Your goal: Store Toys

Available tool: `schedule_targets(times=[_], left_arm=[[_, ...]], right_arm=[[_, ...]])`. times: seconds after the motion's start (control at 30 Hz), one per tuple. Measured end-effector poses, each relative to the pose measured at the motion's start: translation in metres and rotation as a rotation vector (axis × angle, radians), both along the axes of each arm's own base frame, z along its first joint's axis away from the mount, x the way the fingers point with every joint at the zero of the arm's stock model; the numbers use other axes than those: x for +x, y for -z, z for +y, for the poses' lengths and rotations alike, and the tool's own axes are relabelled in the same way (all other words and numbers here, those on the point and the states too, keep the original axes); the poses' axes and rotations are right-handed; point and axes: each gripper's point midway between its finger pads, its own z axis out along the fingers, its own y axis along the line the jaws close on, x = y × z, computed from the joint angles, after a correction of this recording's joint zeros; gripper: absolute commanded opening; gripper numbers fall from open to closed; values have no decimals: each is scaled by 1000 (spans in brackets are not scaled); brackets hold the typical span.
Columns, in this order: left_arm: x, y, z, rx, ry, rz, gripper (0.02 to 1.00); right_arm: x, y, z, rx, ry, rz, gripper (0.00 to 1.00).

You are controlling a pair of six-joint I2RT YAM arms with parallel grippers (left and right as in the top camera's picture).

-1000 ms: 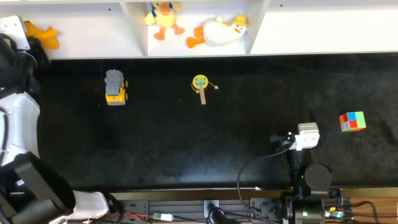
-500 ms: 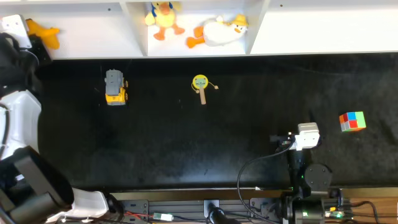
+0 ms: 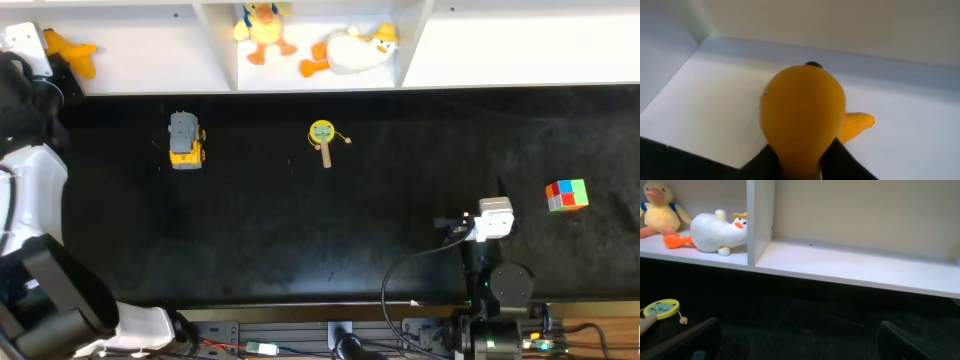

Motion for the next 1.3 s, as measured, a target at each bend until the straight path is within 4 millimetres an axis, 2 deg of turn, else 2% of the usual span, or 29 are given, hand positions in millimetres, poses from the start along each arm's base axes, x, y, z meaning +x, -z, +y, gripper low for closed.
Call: schedule_targets(times=[0.03,0.13,0.23,0.27,0.73,1.07,1.3], left_arm=[[0,1,0,-2,2,1,487],[1,2,0,-6,2,3,641],[1,2,0,-5,2,3,844],[1,2,0,-4,2,3,869],[2,4,1,-6,0,1,915],[3,6,1,-6,0,2,998],[-12,19,-5,-42,-7,89,998]], right_arm=[[0,0,0,0,1,-1,996],[0,0,0,0,1,-1,996],[0,0,0,0,0,0,993],[0,0,0,0,1,0,996],[0,0,0,0,0,0,996],[0,0,0,0,0,0,993],[0,0,0,0,1,0,996]])
